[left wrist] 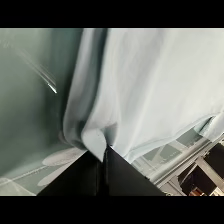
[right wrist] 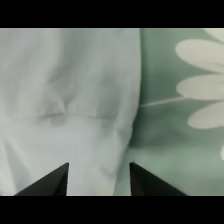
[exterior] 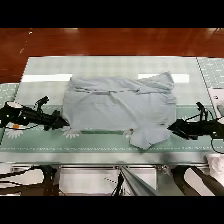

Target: Fold the shirts.

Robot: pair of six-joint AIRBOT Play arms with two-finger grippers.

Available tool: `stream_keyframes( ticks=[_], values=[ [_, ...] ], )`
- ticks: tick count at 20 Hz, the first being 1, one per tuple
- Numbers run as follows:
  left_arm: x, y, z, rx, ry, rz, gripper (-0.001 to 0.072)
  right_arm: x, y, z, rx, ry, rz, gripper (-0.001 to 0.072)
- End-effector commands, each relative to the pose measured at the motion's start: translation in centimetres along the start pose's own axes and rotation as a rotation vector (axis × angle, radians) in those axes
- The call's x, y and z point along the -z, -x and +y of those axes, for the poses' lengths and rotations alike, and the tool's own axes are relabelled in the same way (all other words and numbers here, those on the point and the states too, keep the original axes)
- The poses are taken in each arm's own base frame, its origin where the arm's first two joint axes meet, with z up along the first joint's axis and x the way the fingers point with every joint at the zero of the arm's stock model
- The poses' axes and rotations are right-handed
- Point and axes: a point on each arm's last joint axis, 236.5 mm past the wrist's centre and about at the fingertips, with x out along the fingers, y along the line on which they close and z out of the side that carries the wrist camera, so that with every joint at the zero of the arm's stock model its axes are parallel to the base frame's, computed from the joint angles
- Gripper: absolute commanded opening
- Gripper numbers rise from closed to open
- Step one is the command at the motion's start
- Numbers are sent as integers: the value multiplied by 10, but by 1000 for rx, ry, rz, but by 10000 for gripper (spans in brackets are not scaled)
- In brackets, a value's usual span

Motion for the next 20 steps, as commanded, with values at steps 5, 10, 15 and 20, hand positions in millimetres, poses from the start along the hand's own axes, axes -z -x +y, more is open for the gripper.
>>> stream_keyframes(
  ticks=[5, 10, 15, 20],
  values=[
    [-2, 5, -8, 19, -23, 0, 21, -17, -8, 40, -18, 55, -80, 39],
    [-50, 76, -114, 253, -250, -197, 21, -118, 114, 132, -110, 240, -461, 38],
    [-125, 145, -201, 322, -363, -550, 21, -193, 132, 174, -140, 275, -630, 38],
    [-191, 118, -198, 244, -306, -670, 21, -270, 103, 172, -134, 206, -682, 38]
  ],
)
